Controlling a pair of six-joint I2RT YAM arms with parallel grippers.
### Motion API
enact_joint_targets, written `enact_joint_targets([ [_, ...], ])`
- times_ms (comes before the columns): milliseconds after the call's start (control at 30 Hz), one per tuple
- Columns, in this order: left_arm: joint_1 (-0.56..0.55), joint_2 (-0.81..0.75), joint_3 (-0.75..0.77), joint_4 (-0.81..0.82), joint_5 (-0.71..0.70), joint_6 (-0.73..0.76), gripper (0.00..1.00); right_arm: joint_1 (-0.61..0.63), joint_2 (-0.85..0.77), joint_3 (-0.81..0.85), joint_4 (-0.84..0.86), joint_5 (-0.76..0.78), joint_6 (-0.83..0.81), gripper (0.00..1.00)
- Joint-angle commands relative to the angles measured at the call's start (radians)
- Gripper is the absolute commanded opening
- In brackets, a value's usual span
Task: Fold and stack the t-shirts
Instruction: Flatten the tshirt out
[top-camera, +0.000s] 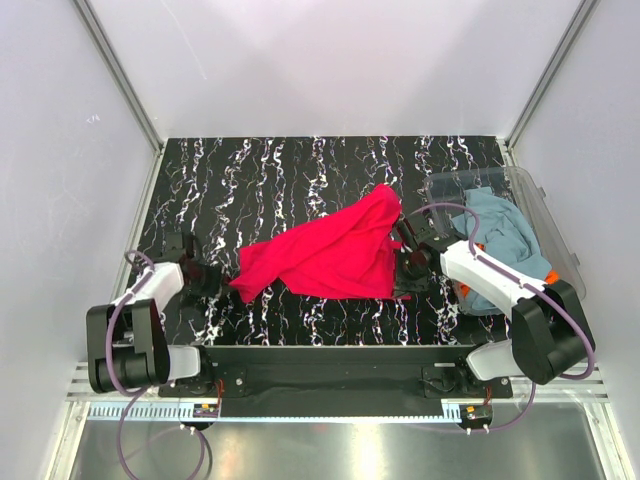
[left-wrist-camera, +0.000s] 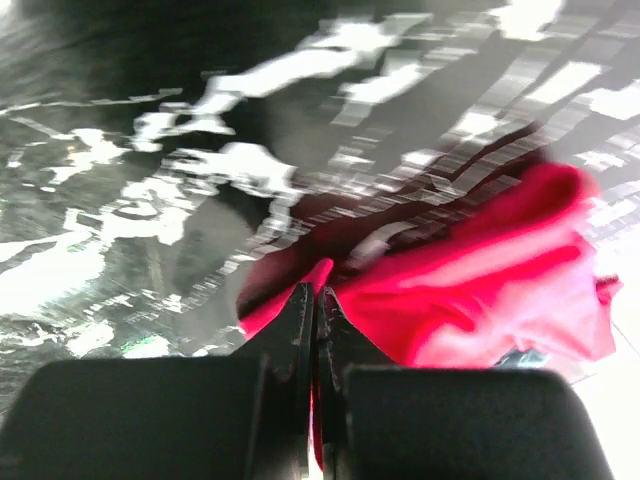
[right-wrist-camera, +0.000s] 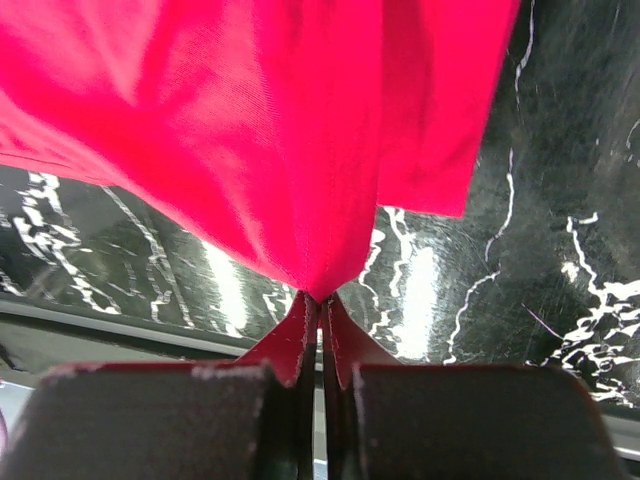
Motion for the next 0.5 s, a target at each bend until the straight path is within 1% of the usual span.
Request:
enact_joint_targets([
  [0, 0.003, -0.081, 0.125, -0.016, -0.066, 0.127, 0.00, -0.010, 0.002, 0.113, 0.007, 0.025, 0.009, 0.00],
  [67, 0.003, -0.116, 0.198, -0.012, -0.071, 0.225, 0.00, -0.021, 0.025, 0.194, 0.007, 0.049, 0.014, 0.00],
  [167, 0.002, -0.113, 0.280, -0.009, -0.057, 0.329, 0.00, -0.049, 0.059, 0.288, 0.007, 0.082, 0.020, 0.00],
  [267, 0.000, -0.096, 0.419, 0.032, -0.012, 0.426, 0.00, -0.125, 0.109, 0.472, 0.005, 0.085, 0.006, 0.00],
  [333, -0.014, -0.069, 0.490, 0.060, -0.004, 0.507, 0.00, -0.197, 0.158, 0.555, 0.005, 0.072, -0.005, 0.00],
  [367, -0.015, -0.057, 0.527, 0.068, 0.001, 0.530, 0.00, -0.217, 0.178, 0.650, 0.004, 0.069, -0.011, 0.00],
  [400, -0.014, -0.022, 0.608, 0.074, 0.019, 0.546, 0.00, -0.236, 0.201, 0.704, 0.002, 0.066, -0.022, 0.00],
  [433, -0.012, -0.005, 0.651, 0.085, 0.025, 0.564, 0.00, -0.266, 0.253, 0.762, -0.004, 0.063, -0.041, 0.00],
  [467, -0.014, 0.017, 0.749, 0.088, 0.030, 0.572, 0.00, -0.276, 0.284, 0.896, -0.015, 0.063, -0.052, 0.00],
])
